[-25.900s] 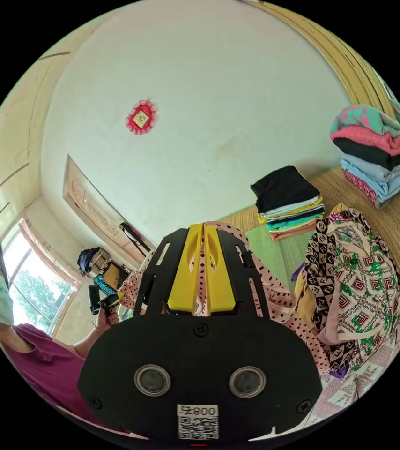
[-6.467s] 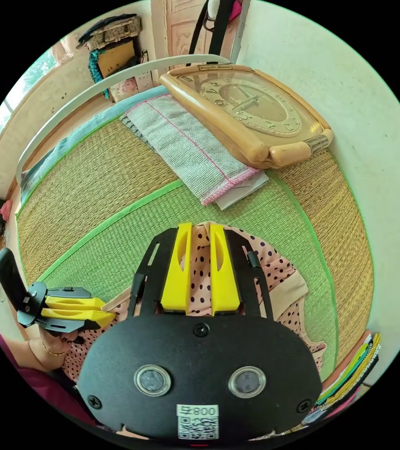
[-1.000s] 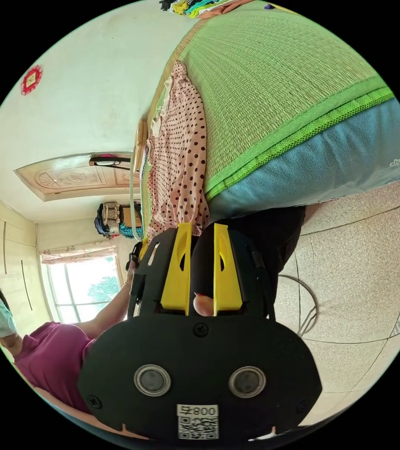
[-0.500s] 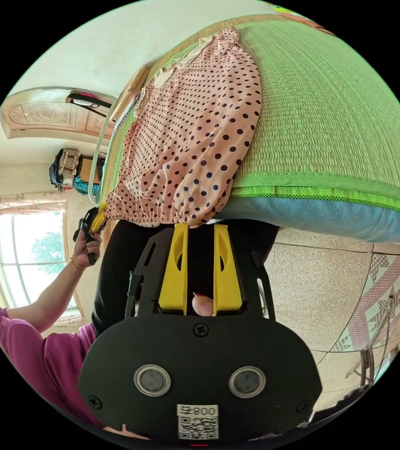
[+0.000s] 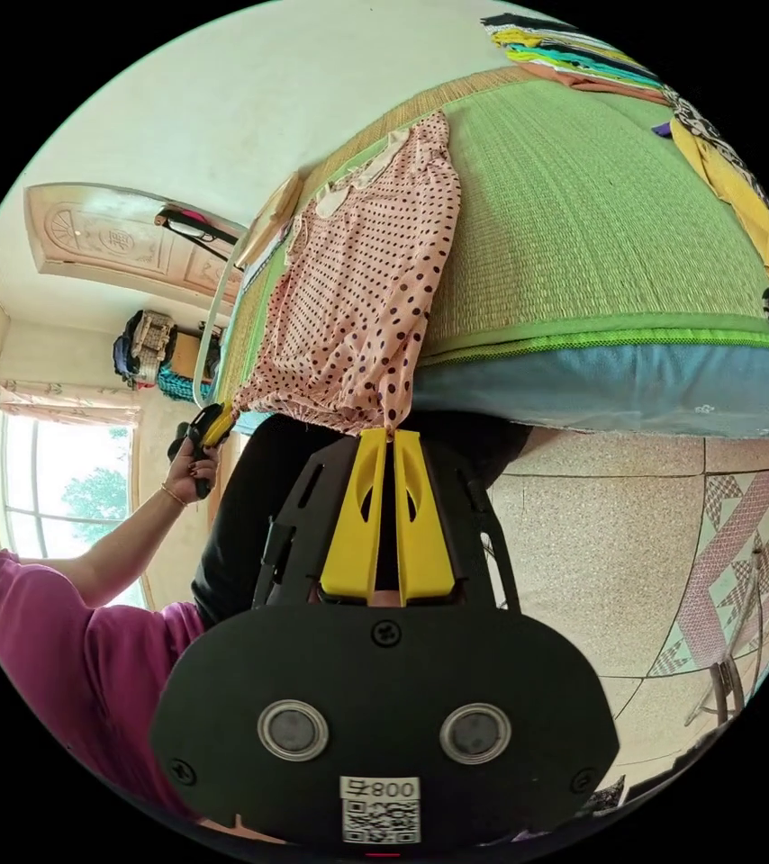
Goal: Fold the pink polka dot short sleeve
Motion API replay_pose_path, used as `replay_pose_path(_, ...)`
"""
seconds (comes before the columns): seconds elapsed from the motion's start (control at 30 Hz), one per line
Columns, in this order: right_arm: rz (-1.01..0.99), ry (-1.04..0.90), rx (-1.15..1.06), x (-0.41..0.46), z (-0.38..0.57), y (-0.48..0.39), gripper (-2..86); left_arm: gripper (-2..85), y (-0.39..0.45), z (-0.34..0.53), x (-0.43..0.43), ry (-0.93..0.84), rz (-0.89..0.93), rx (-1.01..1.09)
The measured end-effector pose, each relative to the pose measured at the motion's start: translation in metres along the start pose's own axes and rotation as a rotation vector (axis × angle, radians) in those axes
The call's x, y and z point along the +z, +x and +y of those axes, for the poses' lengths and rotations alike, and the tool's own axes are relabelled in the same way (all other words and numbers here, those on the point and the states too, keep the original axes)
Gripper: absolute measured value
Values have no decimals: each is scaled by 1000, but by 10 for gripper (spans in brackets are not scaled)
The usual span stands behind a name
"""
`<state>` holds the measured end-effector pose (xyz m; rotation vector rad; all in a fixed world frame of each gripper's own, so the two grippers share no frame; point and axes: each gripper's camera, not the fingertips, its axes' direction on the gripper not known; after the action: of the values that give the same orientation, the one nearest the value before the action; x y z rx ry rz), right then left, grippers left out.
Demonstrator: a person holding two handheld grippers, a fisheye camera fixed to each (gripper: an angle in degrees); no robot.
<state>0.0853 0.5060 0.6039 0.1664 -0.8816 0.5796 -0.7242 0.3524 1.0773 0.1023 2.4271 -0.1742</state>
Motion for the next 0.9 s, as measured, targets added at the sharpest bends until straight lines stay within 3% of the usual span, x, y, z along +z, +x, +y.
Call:
replay_pose_path(0.4,-187,-23,139,25,5,44,18,8,-21,6,2,23,-8,-60)
replay_pose_path(0.63,-184,57,165,11,3,42,32,9,-26,3,2,31,3,-69)
replay_pose_path(0.9,133,-22,-61,37,-45,-36,66,9,-24,0,9,28,7,-69)
